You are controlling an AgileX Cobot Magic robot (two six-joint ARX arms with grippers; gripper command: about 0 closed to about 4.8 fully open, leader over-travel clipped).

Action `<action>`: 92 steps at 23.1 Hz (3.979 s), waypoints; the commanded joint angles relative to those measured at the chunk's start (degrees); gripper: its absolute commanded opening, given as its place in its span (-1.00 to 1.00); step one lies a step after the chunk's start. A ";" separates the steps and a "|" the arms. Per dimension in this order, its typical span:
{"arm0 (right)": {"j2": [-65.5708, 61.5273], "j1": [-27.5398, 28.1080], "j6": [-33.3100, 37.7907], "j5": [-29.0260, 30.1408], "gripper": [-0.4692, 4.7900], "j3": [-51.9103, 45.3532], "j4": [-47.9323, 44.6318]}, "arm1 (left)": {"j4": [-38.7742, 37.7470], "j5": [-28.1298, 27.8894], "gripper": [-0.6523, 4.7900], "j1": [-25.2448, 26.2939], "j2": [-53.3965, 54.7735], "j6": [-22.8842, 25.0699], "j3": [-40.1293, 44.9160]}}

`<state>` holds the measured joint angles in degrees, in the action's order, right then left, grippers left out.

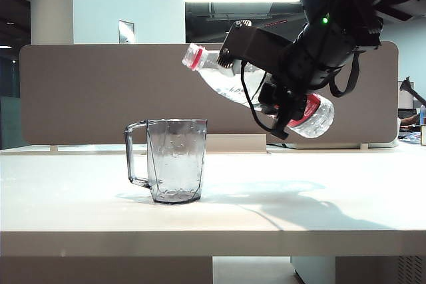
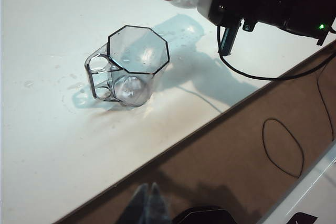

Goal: Pick up the mineral water bottle on the table and pour water into the mug until it's full.

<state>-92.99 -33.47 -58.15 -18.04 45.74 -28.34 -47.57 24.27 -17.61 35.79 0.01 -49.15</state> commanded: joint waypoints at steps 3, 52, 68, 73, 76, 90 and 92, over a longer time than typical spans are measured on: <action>0.76 -0.11 -4.28 -4.15 -0.37 0.85 -3.15 | 0.46 0.20 -0.78 0.00 -0.07 0.17 -0.11; 0.79 -0.22 -30.86 -13.18 -0.36 1.57 -10.54 | 0.46 0.20 -0.78 0.00 -0.07 0.17 -0.11; 0.79 -0.22 -33.22 -13.11 -0.36 1.60 -11.39 | 0.48 0.20 -0.78 0.00 -0.07 0.20 -0.11; 0.79 -0.22 -33.59 -13.09 -0.36 1.62 -11.54 | 0.46 0.20 -0.78 0.00 -0.07 0.17 -0.11; 0.79 -0.22 -33.59 -13.07 -0.36 1.62 -12.00 | 0.46 0.20 -0.78 0.00 -0.07 0.17 -0.11; 0.79 -0.48 -33.59 -13.09 -0.36 1.62 -12.26 | 0.46 0.20 -0.78 0.00 -0.07 0.17 -0.11; 0.79 -0.48 -33.59 -13.11 -0.36 1.62 -12.26 | 0.48 0.20 -0.78 0.00 -0.07 0.17 -0.11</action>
<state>-92.84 -33.82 -92.01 -31.03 46.87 -38.70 -47.57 24.27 -17.61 35.81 0.01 -49.15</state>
